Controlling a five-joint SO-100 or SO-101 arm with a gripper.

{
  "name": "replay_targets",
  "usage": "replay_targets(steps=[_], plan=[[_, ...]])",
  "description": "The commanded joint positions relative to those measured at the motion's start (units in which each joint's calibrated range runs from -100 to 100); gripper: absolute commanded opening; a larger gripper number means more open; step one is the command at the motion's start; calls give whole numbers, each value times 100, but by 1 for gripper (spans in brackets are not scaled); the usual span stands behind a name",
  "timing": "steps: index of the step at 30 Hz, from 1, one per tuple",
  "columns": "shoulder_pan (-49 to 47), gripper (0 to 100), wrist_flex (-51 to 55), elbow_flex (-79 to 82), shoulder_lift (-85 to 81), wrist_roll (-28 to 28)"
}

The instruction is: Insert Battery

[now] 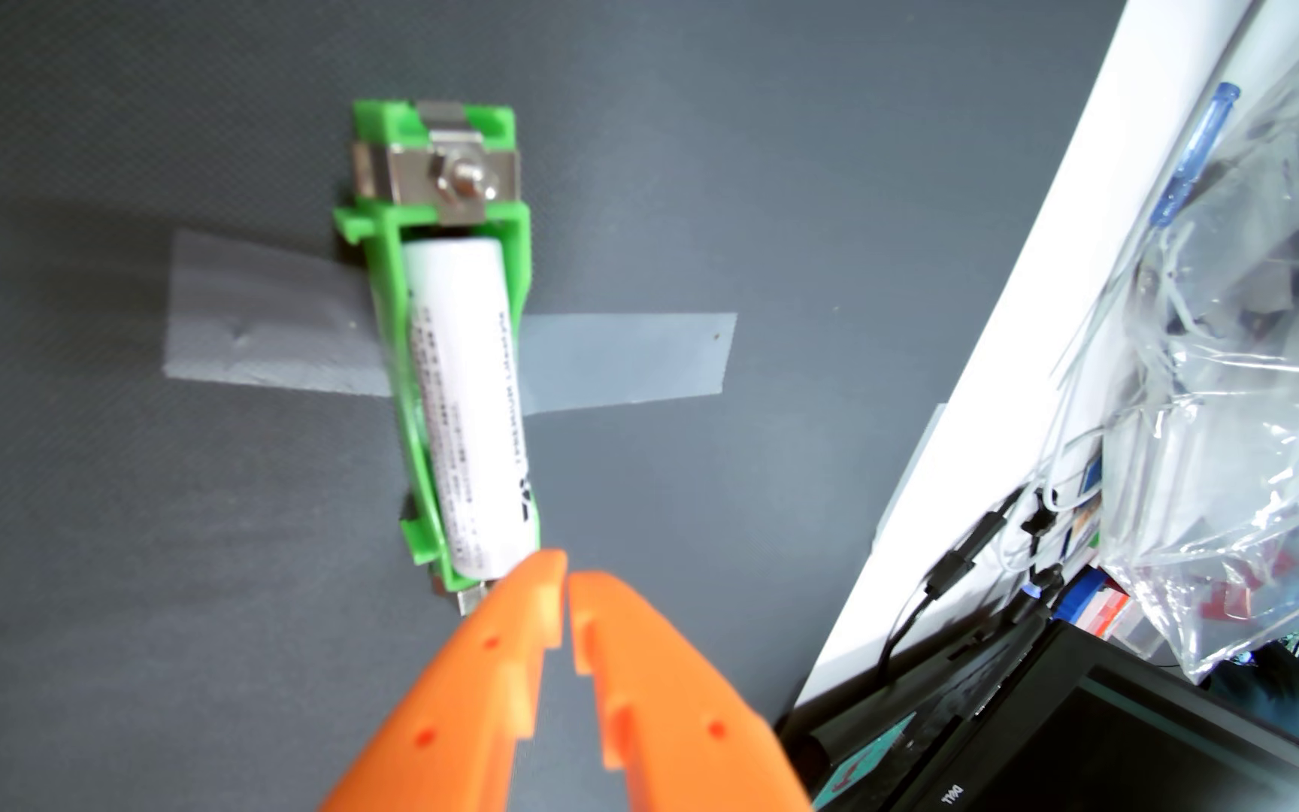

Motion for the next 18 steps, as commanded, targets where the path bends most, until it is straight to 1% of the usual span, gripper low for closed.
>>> replay_targets(steps=[1,11,18], plan=[[7,2,-54,-26,-89,14],[78,2,-62,-278,403,14],[78,2,-62,-314,420,19]])
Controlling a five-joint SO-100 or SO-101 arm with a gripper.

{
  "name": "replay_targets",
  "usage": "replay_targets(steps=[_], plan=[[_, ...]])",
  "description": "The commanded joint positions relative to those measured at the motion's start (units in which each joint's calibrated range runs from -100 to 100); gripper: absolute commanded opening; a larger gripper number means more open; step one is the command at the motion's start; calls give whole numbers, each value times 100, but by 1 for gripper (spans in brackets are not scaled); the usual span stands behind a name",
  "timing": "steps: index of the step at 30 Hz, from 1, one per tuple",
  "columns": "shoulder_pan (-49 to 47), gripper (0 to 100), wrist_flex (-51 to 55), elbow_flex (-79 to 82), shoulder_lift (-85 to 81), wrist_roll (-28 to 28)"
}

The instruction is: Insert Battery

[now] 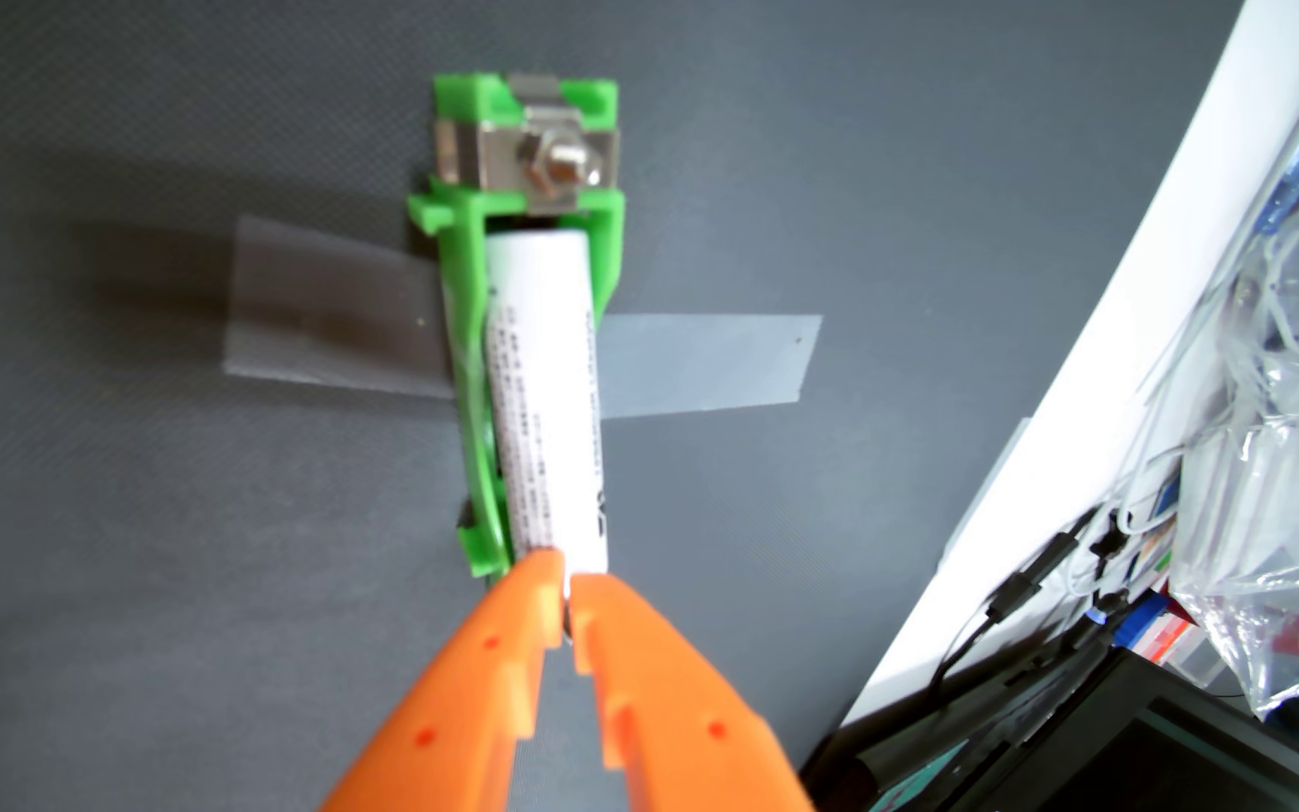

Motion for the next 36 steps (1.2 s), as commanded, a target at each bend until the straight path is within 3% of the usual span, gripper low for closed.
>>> replay_targets(steps=[1,36], plan=[[37,2,-54,-341,29,19],[61,2,-300,-206,87,137]])
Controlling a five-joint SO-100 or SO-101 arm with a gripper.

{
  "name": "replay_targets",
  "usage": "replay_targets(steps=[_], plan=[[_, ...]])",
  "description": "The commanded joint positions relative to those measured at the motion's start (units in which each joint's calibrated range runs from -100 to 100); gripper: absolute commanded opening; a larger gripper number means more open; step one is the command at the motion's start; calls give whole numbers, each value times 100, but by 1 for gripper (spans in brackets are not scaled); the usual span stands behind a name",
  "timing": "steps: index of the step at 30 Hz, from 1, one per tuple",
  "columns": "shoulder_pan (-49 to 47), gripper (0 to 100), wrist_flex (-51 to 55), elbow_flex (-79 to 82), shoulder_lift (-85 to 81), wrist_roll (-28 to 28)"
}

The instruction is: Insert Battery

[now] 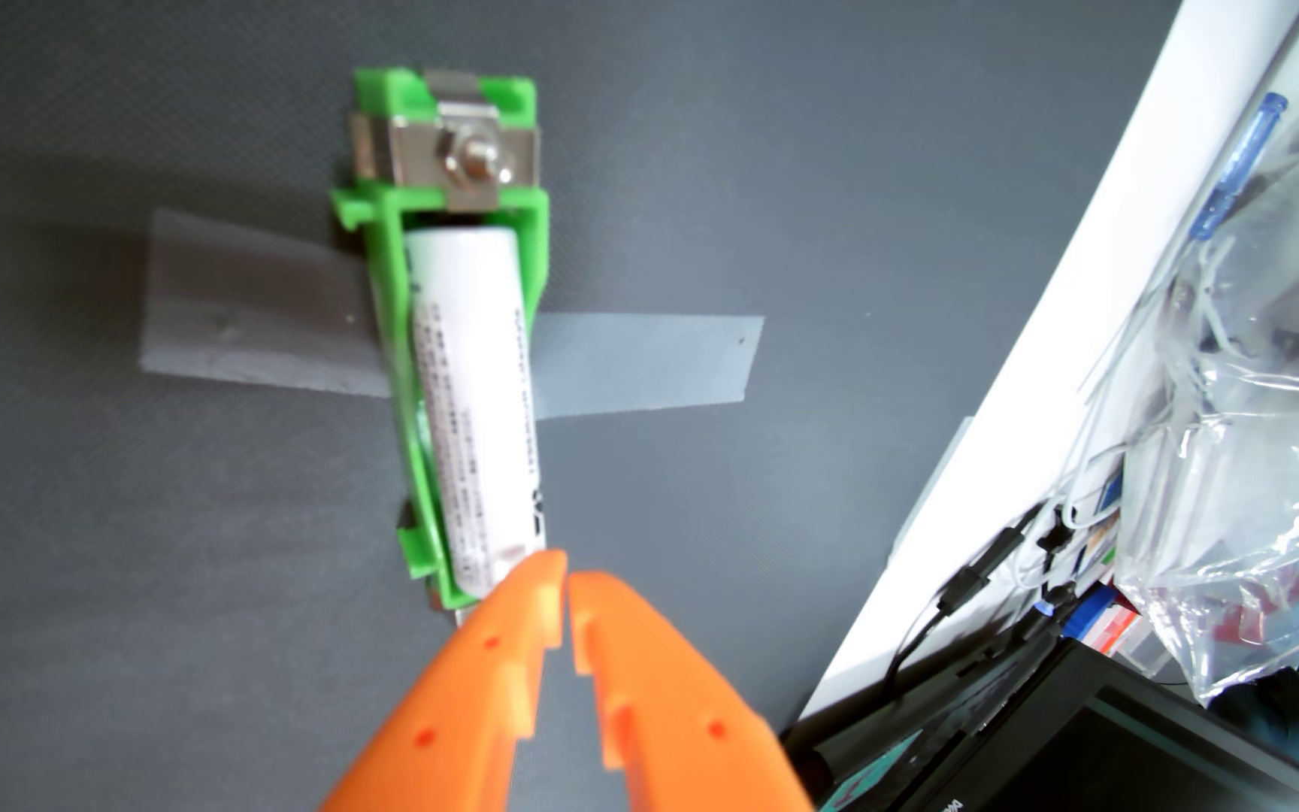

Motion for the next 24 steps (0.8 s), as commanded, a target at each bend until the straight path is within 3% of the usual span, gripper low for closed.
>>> replay_targets(steps=[1,24], plan=[[36,2,-57,-134,21,30],[36,2,-6,-377,496,20]])
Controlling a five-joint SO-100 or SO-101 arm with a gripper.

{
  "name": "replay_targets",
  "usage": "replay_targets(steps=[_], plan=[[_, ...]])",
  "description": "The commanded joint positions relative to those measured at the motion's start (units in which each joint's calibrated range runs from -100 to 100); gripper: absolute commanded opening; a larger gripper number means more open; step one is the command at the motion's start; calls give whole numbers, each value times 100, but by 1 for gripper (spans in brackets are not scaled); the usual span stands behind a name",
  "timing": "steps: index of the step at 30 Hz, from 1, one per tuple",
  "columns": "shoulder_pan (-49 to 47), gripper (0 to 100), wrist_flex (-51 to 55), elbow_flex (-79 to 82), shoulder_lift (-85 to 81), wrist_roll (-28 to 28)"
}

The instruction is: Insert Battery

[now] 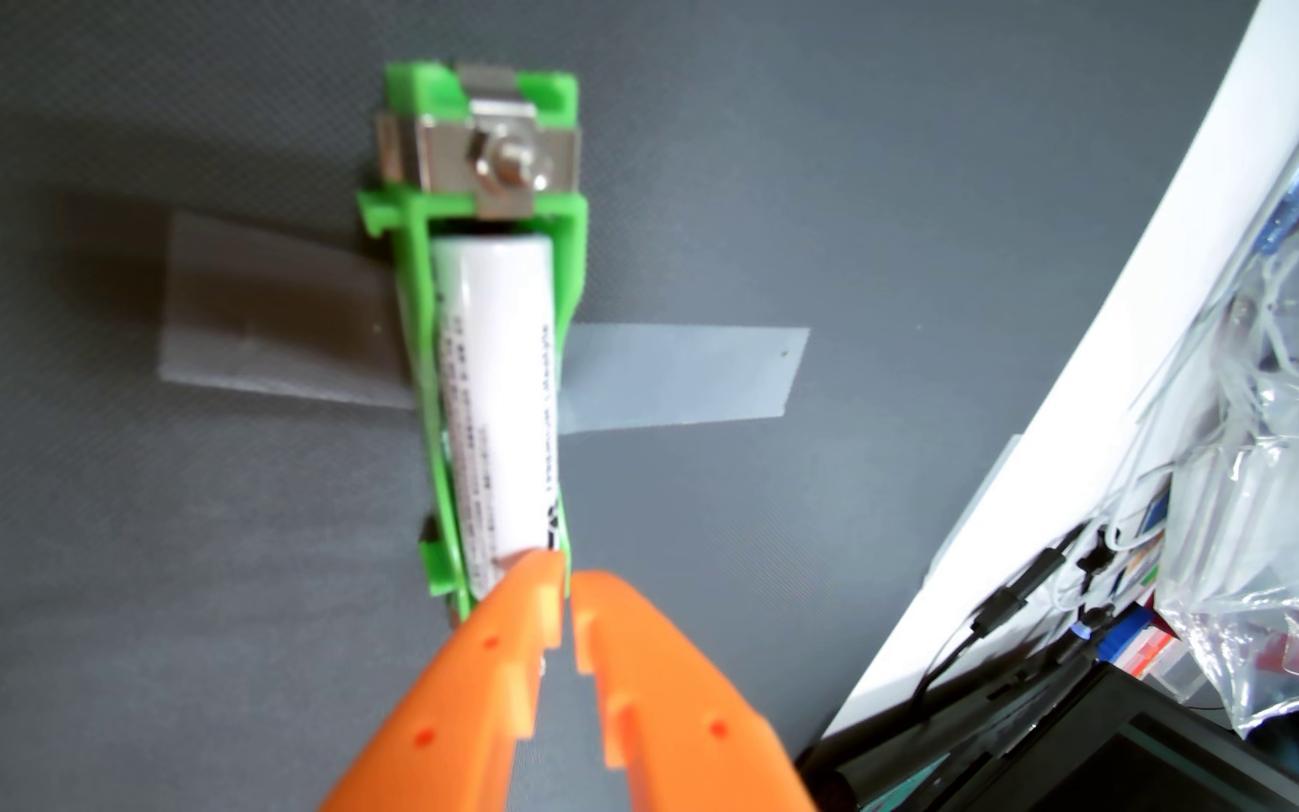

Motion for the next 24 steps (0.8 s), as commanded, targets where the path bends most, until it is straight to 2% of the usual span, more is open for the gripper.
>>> replay_targets(steps=[1,6,14,18,22,24], plan=[[36,2,-32,-169,-37,20],[24,2,53,-124,-645,25],[48,2,798,119,-2137,35],[662,2,900,128,-2463,251],[1665,1,900,299,-2913,344],[1736,1,900,560,-3196,463]])
